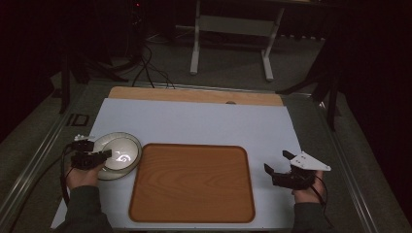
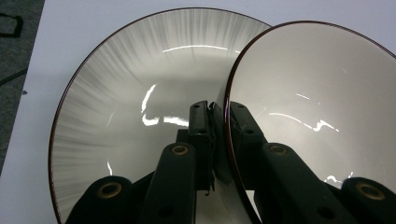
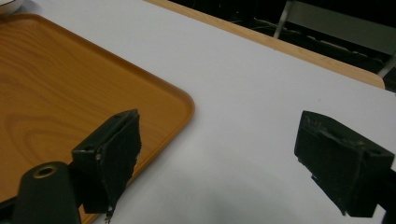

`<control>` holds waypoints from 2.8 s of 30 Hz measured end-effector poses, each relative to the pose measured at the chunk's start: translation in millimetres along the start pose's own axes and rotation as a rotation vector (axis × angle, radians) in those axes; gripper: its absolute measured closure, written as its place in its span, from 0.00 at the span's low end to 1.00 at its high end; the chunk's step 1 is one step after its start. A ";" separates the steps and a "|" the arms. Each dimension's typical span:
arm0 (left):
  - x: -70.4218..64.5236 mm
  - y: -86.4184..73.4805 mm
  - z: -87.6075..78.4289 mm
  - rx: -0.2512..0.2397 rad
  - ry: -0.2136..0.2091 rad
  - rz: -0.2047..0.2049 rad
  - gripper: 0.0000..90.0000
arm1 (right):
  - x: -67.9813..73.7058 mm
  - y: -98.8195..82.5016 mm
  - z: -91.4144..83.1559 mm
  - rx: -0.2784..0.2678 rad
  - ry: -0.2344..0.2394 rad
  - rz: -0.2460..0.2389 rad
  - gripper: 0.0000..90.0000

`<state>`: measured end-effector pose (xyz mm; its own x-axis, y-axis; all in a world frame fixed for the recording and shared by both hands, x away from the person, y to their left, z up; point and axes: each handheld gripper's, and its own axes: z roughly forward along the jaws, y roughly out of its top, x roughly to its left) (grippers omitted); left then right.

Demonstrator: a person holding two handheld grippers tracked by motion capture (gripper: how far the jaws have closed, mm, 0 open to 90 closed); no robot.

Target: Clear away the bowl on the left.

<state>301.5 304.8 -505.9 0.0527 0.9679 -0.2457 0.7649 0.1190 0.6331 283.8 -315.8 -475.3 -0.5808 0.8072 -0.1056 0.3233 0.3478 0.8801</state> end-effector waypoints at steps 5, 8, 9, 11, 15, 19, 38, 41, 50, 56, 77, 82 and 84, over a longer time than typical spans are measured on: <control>2.7 -0.9 -1.3 -0.007 -0.024 -0.026 0.92 | -0.2 0.1 -0.2 -0.002 0.000 -0.002 0.16; 3.0 -1.1 -2.1 -0.014 -0.032 -0.034 0.92 | -0.3 0.1 -0.2 -0.003 -0.001 -0.001 0.16; 3.3 -1.2 -2.6 -0.019 -0.040 -0.039 0.92 | -0.5 0.1 -0.4 -0.003 -0.001 -0.002 0.16; 3.6 -1.3 -3.3 -0.024 -0.048 -0.041 0.92 | -0.7 0.1 -0.6 -0.004 -0.001 -0.002 0.16; 4.1 -1.7 -4.3 -0.034 -0.059 -0.053 0.91 | -0.8 0.1 -0.8 -0.004 -0.002 -0.001 0.16; 3.8 -1.7 -5.5 -0.039 -0.055 -0.053 0.91 | -0.9 0.2 -0.8 -0.005 -0.002 -0.001 0.16; 6.1 -1.2 -16.6 -0.102 -0.078 -0.074 0.91 | -2.2 0.1 -2.4 -0.010 -0.008 0.007 0.16; 5.0 -0.5 -18.9 -0.110 -0.082 -0.068 0.91 | -2.7 0.1 -2.9 -0.012 -0.008 0.007 0.16; -0.1 1.4 -24.2 -0.129 -0.097 -0.060 0.91 | -2.8 0.2 -3.1 -0.014 -0.007 0.008 0.16; -3.5 2.3 -28.4 -0.147 -0.115 -0.060 0.91 | -3.0 0.3 -3.4 -0.020 -0.006 0.007 0.16; -21.9 6.0 -35.0 -0.164 -0.191 -0.034 0.91 | -3.5 1.1 -5.6 -0.039 0.000 0.006 0.16; -28.1 6.1 -34.3 -0.158 -0.197 -0.012 0.91 | -3.6 1.2 -5.8 -0.041 -0.001 0.004 0.16; -30.5 6.1 -34.2 -0.157 -0.204 -0.008 0.90 | -3.6 1.2 -5.8 -0.042 -0.001 0.003 0.16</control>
<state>282.6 283.6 -469.4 0.1876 0.9041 -0.3840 0.6577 0.1748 0.7328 282.0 -321.1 -471.2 -0.5792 0.8087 -0.1029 0.2938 0.3249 0.8990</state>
